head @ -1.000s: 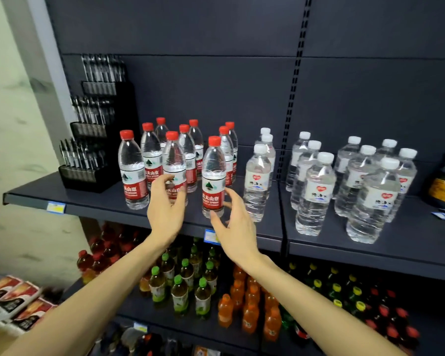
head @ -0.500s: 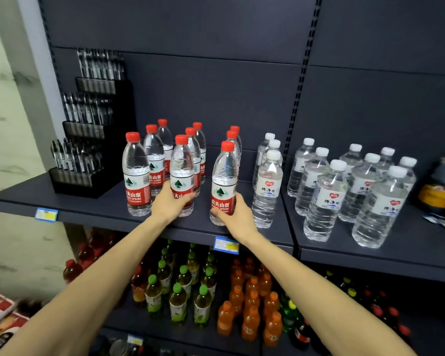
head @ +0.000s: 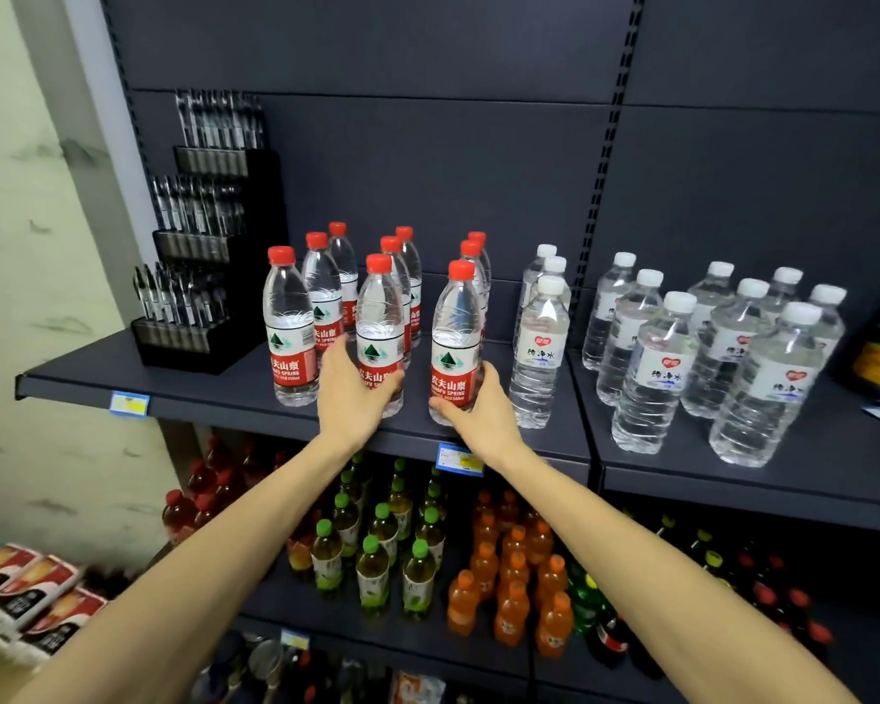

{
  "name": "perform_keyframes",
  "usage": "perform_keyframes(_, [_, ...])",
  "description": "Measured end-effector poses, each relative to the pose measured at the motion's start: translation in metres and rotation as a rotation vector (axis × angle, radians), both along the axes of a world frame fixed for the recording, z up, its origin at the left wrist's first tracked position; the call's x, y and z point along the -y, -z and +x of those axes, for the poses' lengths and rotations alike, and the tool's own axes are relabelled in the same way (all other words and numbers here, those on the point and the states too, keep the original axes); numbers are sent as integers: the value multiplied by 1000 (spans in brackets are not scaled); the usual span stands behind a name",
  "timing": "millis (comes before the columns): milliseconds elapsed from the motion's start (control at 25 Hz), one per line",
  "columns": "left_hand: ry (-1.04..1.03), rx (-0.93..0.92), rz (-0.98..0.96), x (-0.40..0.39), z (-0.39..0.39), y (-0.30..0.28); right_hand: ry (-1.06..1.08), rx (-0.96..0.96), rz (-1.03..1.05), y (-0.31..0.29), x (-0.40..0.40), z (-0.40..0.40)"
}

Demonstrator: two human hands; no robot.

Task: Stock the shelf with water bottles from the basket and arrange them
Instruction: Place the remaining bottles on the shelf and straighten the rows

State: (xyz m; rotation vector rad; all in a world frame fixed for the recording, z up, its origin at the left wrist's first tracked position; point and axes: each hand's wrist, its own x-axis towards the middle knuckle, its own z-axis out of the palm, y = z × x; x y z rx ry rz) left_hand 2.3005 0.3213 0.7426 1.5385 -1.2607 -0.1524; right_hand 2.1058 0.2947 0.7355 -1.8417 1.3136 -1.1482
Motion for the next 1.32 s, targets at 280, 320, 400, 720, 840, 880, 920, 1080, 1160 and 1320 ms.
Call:
perform_keyframes(280, [144,-113,-286,-19,-56,-66,83,201,-354,-49,-25,-15])
perform_keyframes(320, [190,-152,-303,-17,-67,-78,91,230,-380,-63,-23,-22])
perform_keyframes(400, [271,-223,-298,-12,-92,-104,125,276,-426,-92,-19,-44])
perform_keyframes(720, [383,-223,-99,37,-165,-160,192,548,-34,-165,23,-152])
perform_keyframes(840, [444,-233,-50,47,-190,-164,80,728,150,-175,25,-186])
perform_keyframes(880, [453,-236,-38,50,-197,-166,35,760,170,-179,21,-193])
perform_keyframes(920, [452,-236,-31,54,-202,-167,-2,764,175,-181,17,-196])
perform_keyframes(1080, [418,-176,-28,66,-218,-170,-28,636,85,-186,12,-205])
perform_keyframes(1160, [414,-154,-27,66,-223,-170,92,608,-48,-180,20,-216])
perform_keyframes(1320, [260,-49,-202,45,-227,-153,376,470,-330,-136,16,-229])
